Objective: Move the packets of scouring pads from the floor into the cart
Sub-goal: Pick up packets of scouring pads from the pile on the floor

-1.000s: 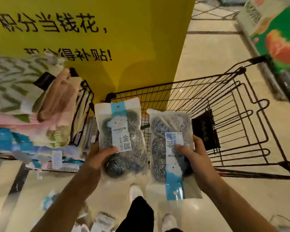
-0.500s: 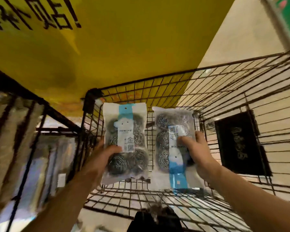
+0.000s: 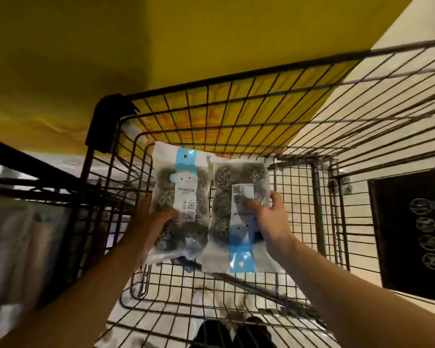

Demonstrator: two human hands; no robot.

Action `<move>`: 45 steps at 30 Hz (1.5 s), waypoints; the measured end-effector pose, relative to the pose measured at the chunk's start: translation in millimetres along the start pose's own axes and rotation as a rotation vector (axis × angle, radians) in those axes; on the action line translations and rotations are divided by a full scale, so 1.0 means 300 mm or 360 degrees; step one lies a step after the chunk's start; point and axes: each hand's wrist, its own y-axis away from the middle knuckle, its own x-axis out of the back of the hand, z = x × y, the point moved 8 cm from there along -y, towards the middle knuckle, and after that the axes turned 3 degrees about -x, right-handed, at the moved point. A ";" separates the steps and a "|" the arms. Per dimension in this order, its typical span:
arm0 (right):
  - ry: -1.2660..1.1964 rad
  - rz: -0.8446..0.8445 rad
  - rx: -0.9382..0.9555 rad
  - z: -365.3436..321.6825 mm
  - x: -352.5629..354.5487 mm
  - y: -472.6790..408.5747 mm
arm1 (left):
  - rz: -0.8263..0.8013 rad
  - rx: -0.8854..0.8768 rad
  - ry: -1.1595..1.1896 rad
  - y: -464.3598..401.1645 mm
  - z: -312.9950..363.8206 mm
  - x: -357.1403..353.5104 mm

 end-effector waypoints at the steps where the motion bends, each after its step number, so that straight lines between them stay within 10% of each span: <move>1: 0.0002 0.0012 -0.0004 0.015 -0.005 -0.011 | -0.0008 0.0002 -0.0005 -0.010 -0.013 0.002; 21: 0.0697 0.0074 0.0060 -0.017 -0.001 -0.003 | 0.0163 -0.0323 -0.0528 0.020 0.002 -0.020; 31: 0.0762 -0.0159 0.0197 -0.238 0.138 0.653 | -0.0182 -0.0271 -0.0491 0.562 0.102 0.151; 45: 0.0776 -0.0613 0.0556 -0.318 0.142 1.333 | 0.0012 -0.0556 -0.0140 1.221 0.152 0.334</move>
